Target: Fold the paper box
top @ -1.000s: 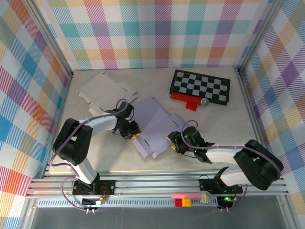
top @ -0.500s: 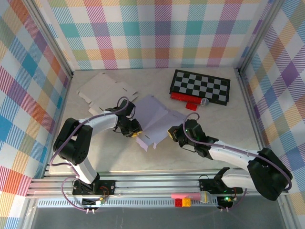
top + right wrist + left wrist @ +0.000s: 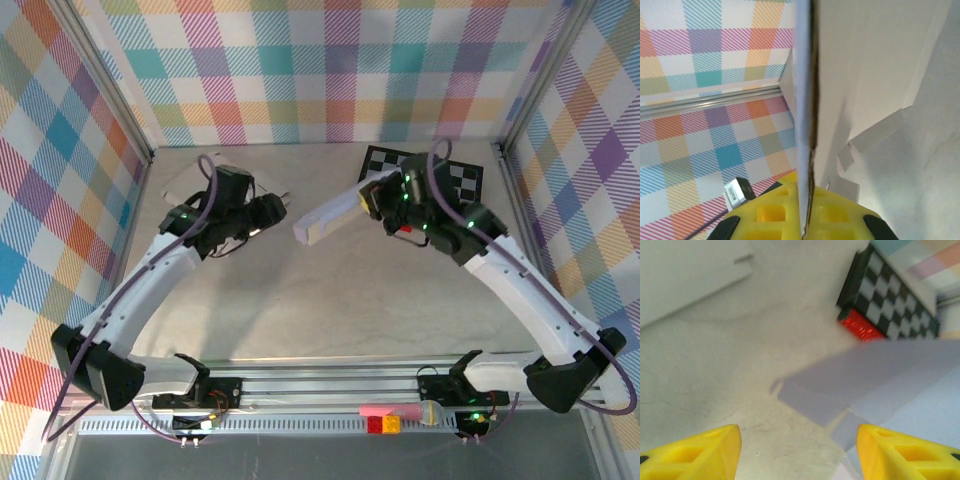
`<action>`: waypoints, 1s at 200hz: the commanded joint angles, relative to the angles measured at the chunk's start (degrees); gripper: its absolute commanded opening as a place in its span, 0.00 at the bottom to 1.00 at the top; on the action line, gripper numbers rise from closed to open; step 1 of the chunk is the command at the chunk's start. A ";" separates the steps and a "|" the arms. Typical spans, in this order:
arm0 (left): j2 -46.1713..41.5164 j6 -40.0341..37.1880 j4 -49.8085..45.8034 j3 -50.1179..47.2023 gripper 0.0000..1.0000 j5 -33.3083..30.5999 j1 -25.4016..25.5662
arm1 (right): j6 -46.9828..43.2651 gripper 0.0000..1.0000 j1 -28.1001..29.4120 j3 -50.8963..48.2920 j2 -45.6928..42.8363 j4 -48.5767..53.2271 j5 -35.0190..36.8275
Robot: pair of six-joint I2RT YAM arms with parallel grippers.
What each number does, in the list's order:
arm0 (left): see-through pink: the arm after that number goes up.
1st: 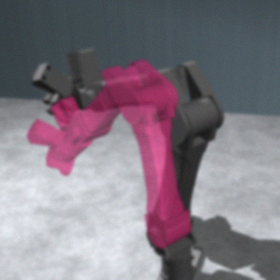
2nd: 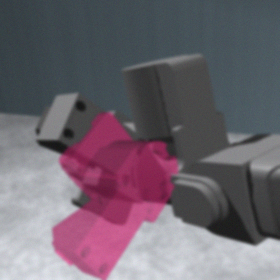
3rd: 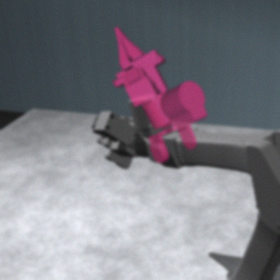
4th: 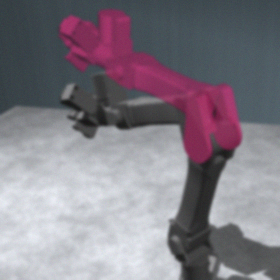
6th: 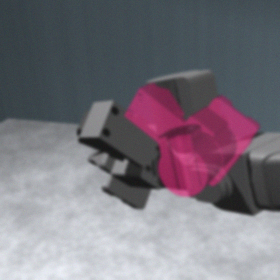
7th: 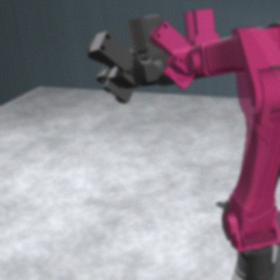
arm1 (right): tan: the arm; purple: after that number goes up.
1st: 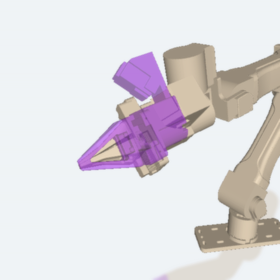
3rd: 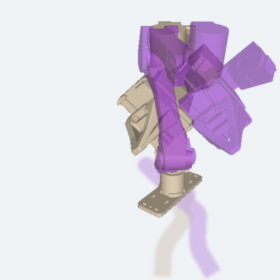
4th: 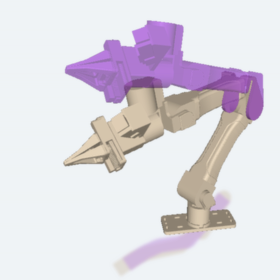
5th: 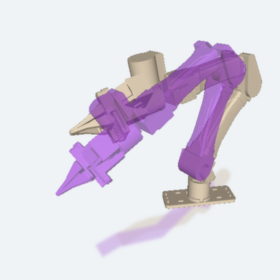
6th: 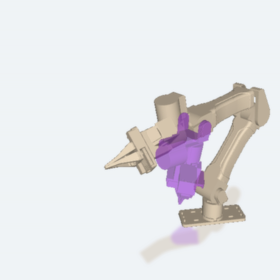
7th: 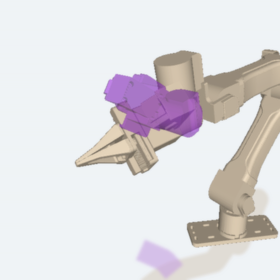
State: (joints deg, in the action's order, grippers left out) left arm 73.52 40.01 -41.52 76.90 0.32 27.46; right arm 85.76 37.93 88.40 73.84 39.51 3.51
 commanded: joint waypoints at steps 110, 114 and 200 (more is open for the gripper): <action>-1.16 3.95 -11.97 2.56 0.59 11.29 -9.13 | 15.99 0.00 -3.60 57.86 47.39 41.77 1.63; -1.18 3.85 -12.21 2.42 0.59 11.19 -9.22 | 15.89 0.00 -3.84 57.78 47.94 41.19 1.37; 2.85 2.61 -10.98 1.46 0.60 9.00 -10.41 | 6.88 0.00 -5.59 52.61 49.84 35.97 0.93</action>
State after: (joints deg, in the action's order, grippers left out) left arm 75.50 43.64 -52.40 79.22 9.52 17.67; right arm 94.83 32.14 141.40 124.27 69.73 4.91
